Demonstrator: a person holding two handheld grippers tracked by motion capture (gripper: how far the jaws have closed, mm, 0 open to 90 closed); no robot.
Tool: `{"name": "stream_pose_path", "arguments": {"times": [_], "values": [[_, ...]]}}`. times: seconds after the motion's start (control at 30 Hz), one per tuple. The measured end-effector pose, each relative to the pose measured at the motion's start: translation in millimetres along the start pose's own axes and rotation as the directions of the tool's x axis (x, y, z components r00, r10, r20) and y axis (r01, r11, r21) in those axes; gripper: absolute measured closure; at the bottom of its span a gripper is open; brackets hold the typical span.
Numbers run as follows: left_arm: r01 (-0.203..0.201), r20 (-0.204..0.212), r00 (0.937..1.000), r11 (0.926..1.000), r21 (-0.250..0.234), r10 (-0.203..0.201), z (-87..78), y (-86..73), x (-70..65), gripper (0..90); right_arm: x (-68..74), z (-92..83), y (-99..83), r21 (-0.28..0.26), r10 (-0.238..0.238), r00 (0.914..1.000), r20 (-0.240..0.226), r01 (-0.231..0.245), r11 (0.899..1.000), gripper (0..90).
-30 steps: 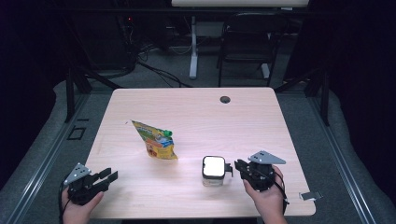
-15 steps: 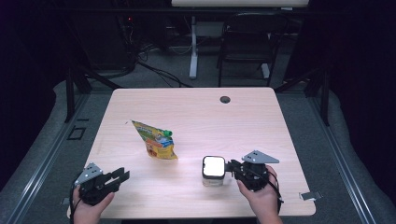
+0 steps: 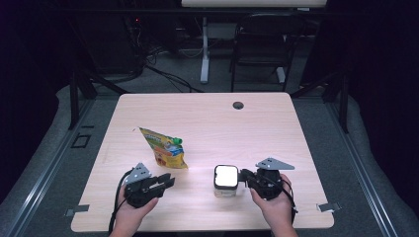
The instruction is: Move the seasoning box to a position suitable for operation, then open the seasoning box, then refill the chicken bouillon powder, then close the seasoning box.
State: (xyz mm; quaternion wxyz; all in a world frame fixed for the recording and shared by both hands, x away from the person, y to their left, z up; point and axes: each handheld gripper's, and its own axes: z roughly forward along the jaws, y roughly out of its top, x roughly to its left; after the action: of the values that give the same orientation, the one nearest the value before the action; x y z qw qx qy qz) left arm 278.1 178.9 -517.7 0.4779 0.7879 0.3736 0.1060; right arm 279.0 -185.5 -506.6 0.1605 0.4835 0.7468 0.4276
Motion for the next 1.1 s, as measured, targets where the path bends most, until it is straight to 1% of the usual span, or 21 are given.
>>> {"name": "stream_pose_path", "arguments": {"times": [0.03,0.07,0.1,0.13,0.17,0.23,0.3,0.33,0.37,0.4,0.43,0.5,0.53,0.63,0.7,0.8,0.9,0.97,1.1], "values": [[0.0,0.0,1.0,1.0,0.0,0.0,0.0,0.0,0.0,71.9,0.0,0.0,0.0,0.0,0.0,1.0,0.0,0.0,1.0,85.6],[-0.007,0.011,0.9999,1.0,0.001,0.007,7.8,5.1,-5.0,71.9,0.1,0.5,0.2,-0.003,-0.004,1.0,0.004,0.004,1.0,85.6],[-0.007,0.011,0.9999,1.0,0.001,0.007,7.8,5.1,-5.0,72.3,0.1,0.5,0.2,-0.003,-0.004,1.0,0.004,0.004,1.0,85.6],[-0.017,0.013,0.9998,0.9998,0.012,0.017,13.3,8.4,-8.5,72.7,-0.1,0.7,0.3,-0.004,-0.004,1.0,0.003,0.004,1.0,85.8],[-0.017,0.013,0.9998,0.9998,0.012,0.017,13.3,8.4,-8.5,73.3,-0.1,0.7,0.3,-0.004,-0.004,1.0,0.003,0.004,1.0,85.8],[-0.027,0.024,0.9994,0.9994,0.02,0.026,23.1,13.2,-13.7,74.7,-0.1,0.9,0.3,-0.005,-0.008,1.0,0.005,0.008,1.0,86.0],[-0.023,0.028,0.9993,0.9995,0.019,0.023,26.2,14.3,-15.5,76.4,0.2,1.1,0.4,-0.006,-0.007,0.9999,0.007,0.008,1.0,86.0],[-0.025,0.036,0.9991,0.9994,0.025,0.024,31.1,16.6,-18.5,77.4,0.5,1.6,0.5,-0.01,-0.011,0.9999,0.01,0.011,1.0,86.1],[-0.025,0.036,0.9991,0.9994,0.025,0.024,31.1,16.6,-18.5,78.6,0.5,1.6,0.5,-0.01,-0.011,0.9999,0.01,0.011,1.0,86.1],[-0.031,0.033,0.999,0.999,0.032,0.03,34.5,18.2,-21.4,79.6,0.4,1.9,0.2,-0.014,-0.011,0.9999,0.012,0.011,1.0,86.1],[-0.04,0.043,0.9984,0.9985,0.039,0.038,39.7,20.4,-25.2,80.2,0.2,1.8,0.1,-0.013,-0.012,0.9999,0.011,0.012,1.0,86.1],[-0.046,0.04,0.9982,0.998,0.042,0.045,41.4,21.2,-26.5,81.2,-0.1,1.7,0.1,-0.013,-0.011,0.9999,0.009,0.011,1.0,86.1],[-0.046,0.05,0.9978,0.9979,0.046,0.044,44.1,22.0,-29.1,81.9,-0.2,1.7,0.1,-0.013,-0.011,0.9999,0.009,0.011,1.0,86.1],[-0.062,0.063,0.9963,0.9967,0.053,0.059,51.6,25.1,-35.7,84.4,0.1,1.7,-0.3,-0.015,-0.018,0.9998,0.011,0.018,1.0,86.2],[-0.066,0.062,0.9961,0.9965,0.05,0.063,53.0,25.5,-36.2,85.4,-0.2,1.4,-0.6,-0.015,-0.021,0.9997,0.012,0.021,1.0,86.1],[-0.061,0.064,0.9963,0.9967,0.053,0.058,57.0,26.7,-37.9,85.9,-0.6,1.5,-0.7,-0.016,-0.018,0.9998,0.008,0.018,1.0,86.2],[-0.062,0.074,0.9956,0.9964,0.057,0.058,59.8,27.5,-38.5,88.4,-0.4,1.5,-0.7,-0.016,-0.018,0.9998,0.01,0.019,1.0,86.1],[-0.061,0.088,0.9945,0.9967,0.052,0.057,62.7,27.7,-39.2,89.6,-0.3,1.4,-0.8,-0.016,-0.02,0.9997,0.011,0.02,1.0,86.1],[-0.059,0.1,0.9936,0.9968,0.055,0.053,66.4,26.8,-40.4,90.0,0.2,1.6,-1.7,-0.024,-0.018,0.9998,0.013,0.018,1.0,86.2]]}}
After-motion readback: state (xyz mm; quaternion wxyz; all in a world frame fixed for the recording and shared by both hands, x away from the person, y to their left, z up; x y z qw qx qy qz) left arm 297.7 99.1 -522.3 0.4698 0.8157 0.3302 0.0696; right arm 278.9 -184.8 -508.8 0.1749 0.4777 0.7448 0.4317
